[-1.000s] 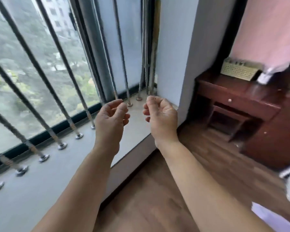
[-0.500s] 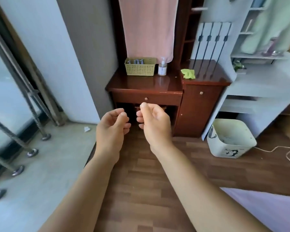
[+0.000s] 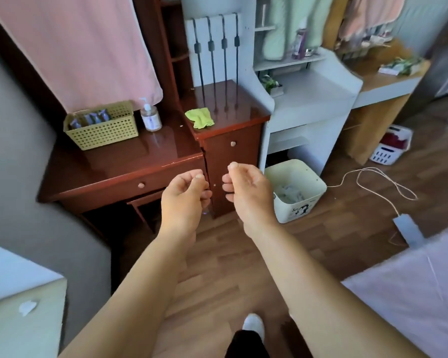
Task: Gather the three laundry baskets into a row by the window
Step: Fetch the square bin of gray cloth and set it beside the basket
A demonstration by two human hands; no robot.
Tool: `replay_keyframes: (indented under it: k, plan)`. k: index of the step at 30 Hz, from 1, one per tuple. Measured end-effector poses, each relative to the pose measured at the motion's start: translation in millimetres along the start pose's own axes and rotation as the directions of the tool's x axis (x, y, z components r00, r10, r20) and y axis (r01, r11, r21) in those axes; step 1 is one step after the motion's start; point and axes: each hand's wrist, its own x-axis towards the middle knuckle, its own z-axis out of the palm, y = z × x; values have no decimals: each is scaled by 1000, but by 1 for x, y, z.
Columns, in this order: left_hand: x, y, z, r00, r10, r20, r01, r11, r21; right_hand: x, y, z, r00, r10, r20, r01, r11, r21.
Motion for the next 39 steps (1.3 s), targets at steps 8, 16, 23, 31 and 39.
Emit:
replay_keyframes:
  k: [8,16,23,31,39]
  plan:
    - [123,0,114,995,-58,84,53,997,62,153,-2,-30,996,45,-79,-50,997,-63]
    - [210,-19,225,962,-160,221,142,986,92,276,12,-71,978,88,-190,-107,990,-93]
    - [297,-51,332,876,-298,380,267,954,134,399,31,-106,952,133,-276,-181,971,-157]
    - [360,-94,422,824,-470,315,395,877,274,499,58,-175,916,212,-342,-260,960,-102]
    - [387,-176,485,806,-591,18,571,786,235,585,123,-276,877,421,-233,-455,883,-118]
